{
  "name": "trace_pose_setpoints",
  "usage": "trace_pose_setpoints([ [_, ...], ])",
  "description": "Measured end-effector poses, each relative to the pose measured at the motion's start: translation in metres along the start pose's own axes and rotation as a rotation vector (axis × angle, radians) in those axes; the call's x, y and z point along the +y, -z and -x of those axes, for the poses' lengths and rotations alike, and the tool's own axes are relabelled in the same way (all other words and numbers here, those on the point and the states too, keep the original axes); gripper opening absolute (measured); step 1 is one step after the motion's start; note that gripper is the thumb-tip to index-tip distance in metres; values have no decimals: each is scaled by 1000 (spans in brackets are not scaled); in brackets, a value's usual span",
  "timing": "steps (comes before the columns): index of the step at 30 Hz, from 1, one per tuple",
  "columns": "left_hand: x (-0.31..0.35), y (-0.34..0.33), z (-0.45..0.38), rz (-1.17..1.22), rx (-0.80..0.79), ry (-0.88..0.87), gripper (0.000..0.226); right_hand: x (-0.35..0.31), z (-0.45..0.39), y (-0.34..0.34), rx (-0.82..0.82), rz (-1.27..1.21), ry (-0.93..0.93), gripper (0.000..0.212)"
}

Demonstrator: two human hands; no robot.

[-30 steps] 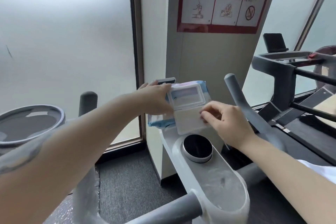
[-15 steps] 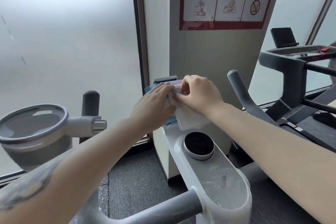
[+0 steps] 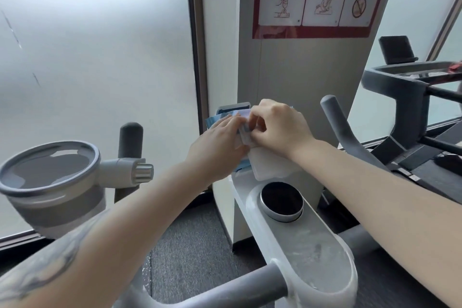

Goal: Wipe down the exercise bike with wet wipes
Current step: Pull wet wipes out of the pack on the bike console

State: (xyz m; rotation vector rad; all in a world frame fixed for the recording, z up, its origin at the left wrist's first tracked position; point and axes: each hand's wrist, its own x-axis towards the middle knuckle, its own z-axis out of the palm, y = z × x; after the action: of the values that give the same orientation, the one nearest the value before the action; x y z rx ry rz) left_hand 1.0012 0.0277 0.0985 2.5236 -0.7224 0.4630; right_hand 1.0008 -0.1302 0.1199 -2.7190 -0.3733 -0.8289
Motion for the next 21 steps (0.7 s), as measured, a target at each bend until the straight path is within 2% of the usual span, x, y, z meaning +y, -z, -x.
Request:
trace_pose_setpoints([
  [3,0,-5,0,8,15,5,44,3,1,-2,19,-69,-32,17],
  [7,1,-13,3,-45,23,41,52,11,3,-1,57,-281,-135,7],
  [10,2,-13,4,-96,25,39,54,32,4,7,179,-265,-221,9],
  [12,3,-13,4,-117,35,27,55,49,7,12,204,-242,-231,8],
  [14,6,-14,4,-129,45,15,55,54,11,12,186,-167,-148,13],
  [18,8,-16,6,-130,34,-10,54,41,12,5,185,123,167,27],
  [19,8,-16,6,-129,29,-16,53,39,11,4,150,145,229,29],
  [21,6,-16,6,-123,21,-4,51,34,10,5,64,75,222,21],
])
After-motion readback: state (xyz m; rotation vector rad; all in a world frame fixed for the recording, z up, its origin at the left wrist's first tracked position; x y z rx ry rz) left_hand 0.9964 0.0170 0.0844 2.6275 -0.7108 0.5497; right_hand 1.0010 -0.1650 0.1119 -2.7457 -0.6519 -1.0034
